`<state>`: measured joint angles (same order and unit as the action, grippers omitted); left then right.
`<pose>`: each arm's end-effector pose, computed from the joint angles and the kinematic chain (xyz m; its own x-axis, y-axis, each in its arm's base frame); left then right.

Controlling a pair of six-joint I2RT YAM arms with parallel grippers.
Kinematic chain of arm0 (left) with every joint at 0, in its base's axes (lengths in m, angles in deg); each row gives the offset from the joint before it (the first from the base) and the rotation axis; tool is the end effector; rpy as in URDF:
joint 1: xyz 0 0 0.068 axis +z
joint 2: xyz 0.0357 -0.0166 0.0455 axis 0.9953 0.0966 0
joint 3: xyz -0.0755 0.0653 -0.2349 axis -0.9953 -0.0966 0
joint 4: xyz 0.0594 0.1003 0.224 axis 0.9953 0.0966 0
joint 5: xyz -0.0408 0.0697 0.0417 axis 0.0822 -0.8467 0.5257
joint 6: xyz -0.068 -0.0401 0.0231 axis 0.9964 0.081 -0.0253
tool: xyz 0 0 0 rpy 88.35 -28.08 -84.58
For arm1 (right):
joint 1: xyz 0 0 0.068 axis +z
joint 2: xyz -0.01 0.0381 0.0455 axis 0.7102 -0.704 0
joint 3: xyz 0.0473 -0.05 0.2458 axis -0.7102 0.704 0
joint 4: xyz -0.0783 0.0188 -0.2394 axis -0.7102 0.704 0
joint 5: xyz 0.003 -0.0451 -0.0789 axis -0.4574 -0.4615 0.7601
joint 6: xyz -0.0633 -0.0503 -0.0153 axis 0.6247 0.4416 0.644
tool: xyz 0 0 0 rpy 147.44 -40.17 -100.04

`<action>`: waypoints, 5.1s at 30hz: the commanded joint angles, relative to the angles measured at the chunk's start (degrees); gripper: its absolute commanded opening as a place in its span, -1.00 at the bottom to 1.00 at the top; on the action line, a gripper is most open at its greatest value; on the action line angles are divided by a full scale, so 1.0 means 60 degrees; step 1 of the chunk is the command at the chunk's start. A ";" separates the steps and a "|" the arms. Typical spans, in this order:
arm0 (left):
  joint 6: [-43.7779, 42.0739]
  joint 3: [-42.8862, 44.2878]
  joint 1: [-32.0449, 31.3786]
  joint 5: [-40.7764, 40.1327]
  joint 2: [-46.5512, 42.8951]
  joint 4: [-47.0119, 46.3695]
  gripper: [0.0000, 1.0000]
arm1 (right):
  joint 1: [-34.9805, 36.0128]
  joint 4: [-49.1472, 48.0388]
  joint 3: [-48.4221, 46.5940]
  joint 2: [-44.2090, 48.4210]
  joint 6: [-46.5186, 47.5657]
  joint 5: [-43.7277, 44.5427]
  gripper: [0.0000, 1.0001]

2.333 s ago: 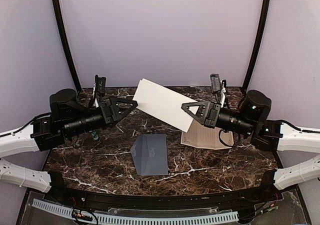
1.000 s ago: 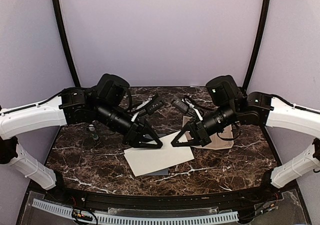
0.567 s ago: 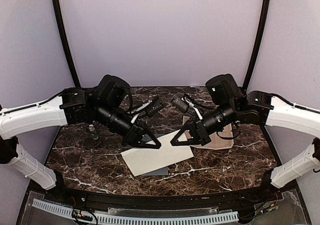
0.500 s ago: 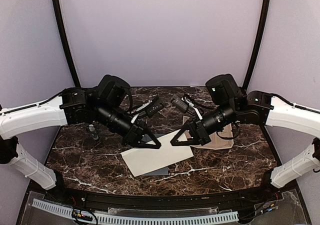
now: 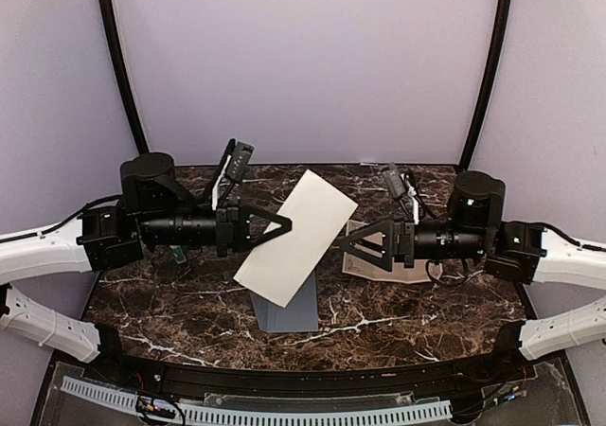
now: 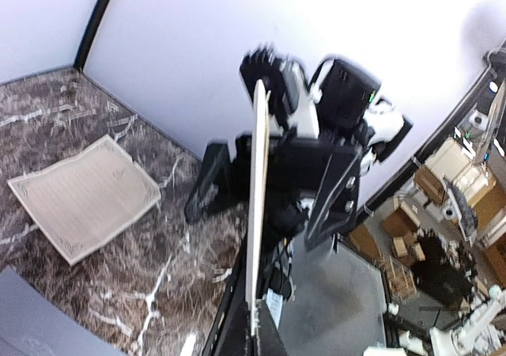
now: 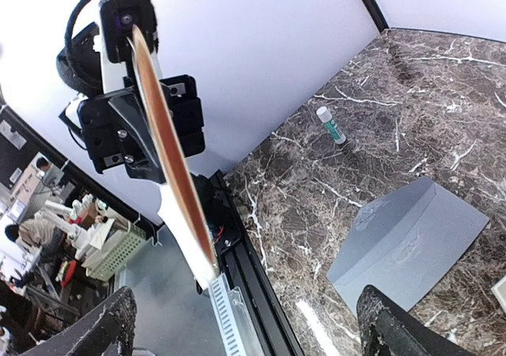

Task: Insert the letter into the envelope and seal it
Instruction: Place the letter in the envelope.

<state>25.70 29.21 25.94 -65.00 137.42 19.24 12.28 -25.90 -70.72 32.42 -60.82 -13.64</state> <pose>0.1302 -0.2668 0.3407 -0.5299 0.0037 -0.8480 0.8364 0.1675 -0.5219 0.1215 0.2396 0.3081 -0.6376 -0.0118 -0.7703 -0.7476 0.2508 0.6150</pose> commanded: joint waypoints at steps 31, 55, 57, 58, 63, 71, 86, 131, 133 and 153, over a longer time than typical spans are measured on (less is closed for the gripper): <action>0.2376 -0.1149 -0.0119 -0.0831 0.0070 -0.3485 -0.30 | 0.0601 -0.4596 0.0086 -0.1483 -0.1711 0.0382 -1.00; 0.2695 -0.1514 -0.0059 0.0070 -0.0706 -0.2850 -0.81 | 0.0196 -0.1371 -0.1459 -0.2062 -0.0305 -0.2133 -1.00; 0.2787 -0.1537 -0.0061 0.0154 -0.0663 -0.2821 -0.83 | 0.0190 -0.1335 -0.1447 -0.2035 -0.0307 -0.2060 -1.00; 0.2837 -0.1544 -0.0061 0.0204 -0.0652 -0.2774 -0.81 | 0.0193 -0.1332 -0.1434 -0.2013 -0.0307 -0.2040 -1.00; 0.2933 -0.1649 -0.0064 0.0335 -0.0641 -0.2643 -0.63 | 0.0180 -0.1319 -0.1371 -0.1966 -0.0327 -0.1976 -1.00; 0.2950 -0.1736 -0.0061 0.0262 -0.0646 -0.2387 -0.58 | 0.0125 -0.1273 -0.1386 -0.1988 -0.0311 -0.1997 -1.00; 0.2905 -0.1810 -0.0054 0.0080 -0.0701 -0.1812 -1.00 | 0.0028 -0.1052 -0.1364 -0.2042 -0.0386 -0.1702 -0.97; 0.2532 -0.4732 0.3546 0.0018 0.1110 -0.0910 -1.00 | 0.0040 -0.0420 -0.0279 -0.5802 -0.2420 0.2131 0.08; 0.2620 -0.4801 0.3580 0.0034 0.1201 -0.1088 -1.00 | 0.0037 -0.0447 -0.0314 -0.5935 -0.2413 0.2111 0.06; 0.3476 -0.5324 0.3820 0.0596 0.1598 -0.2597 -1.00 | 0.0036 -0.0632 -0.0552 -0.6881 -0.2449 0.1967 -0.09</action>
<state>45.92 -1.28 48.36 -62.51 146.38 6.06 12.37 -27.61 -72.73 -8.23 -75.03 -1.60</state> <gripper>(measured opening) 0.009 0.458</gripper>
